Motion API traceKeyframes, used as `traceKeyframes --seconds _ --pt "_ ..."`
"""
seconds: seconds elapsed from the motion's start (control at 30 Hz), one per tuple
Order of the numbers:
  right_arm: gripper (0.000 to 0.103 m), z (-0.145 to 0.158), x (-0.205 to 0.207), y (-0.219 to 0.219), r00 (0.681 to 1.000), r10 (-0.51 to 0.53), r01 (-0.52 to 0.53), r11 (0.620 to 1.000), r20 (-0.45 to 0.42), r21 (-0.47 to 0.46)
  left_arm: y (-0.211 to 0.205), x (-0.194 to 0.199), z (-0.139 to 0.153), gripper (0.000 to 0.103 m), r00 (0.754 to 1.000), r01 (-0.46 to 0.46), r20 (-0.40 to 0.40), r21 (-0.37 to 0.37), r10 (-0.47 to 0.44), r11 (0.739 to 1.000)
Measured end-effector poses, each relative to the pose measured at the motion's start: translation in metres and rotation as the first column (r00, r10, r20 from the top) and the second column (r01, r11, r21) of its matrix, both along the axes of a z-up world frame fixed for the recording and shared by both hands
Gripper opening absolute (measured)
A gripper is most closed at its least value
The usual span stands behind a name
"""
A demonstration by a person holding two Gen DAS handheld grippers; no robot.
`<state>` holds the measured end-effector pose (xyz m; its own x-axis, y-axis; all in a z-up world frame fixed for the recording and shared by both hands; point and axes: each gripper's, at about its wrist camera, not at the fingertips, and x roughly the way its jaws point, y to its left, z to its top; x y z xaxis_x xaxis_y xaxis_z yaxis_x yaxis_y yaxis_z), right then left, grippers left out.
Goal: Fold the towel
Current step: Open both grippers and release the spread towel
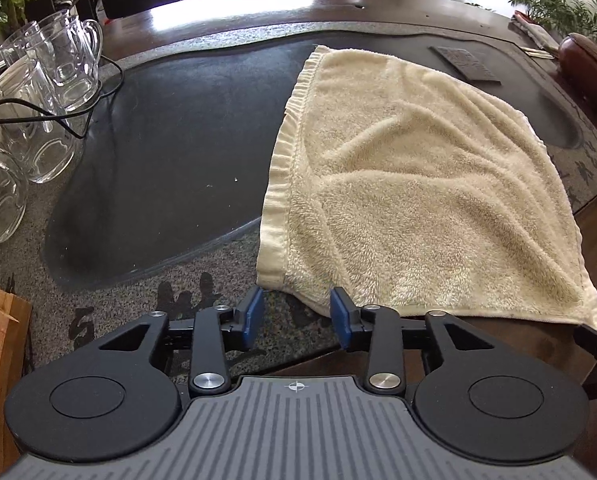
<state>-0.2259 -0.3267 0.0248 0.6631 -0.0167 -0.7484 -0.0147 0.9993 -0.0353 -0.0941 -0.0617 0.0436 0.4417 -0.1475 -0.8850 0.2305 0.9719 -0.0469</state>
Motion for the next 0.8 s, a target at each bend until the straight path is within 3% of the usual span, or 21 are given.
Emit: traceKeyframes --seconds 0.13,0.43,0.8 --pt "0.082 0.006 -0.007 -0.003 1.0 -0.025 0.026 0.999 -0.008 0.023 0.003 -0.002 0.001 0.048 0.999 0.035 -0.025 0.01 -0.035 0.999" --pt "0.083 0.004 -0.008 -0.011 0.994 -0.104 0.106 0.989 -0.026 0.103 -0.001 -0.005 0.007 0.051 0.995 0.094 0.022 0.066 -0.096 0.993" --pt "0.083 -0.002 -0.001 -0.008 0.988 -0.151 0.154 0.977 -0.032 0.146 -0.002 0.002 0.006 0.051 0.991 0.125 0.035 0.053 -0.127 0.991"
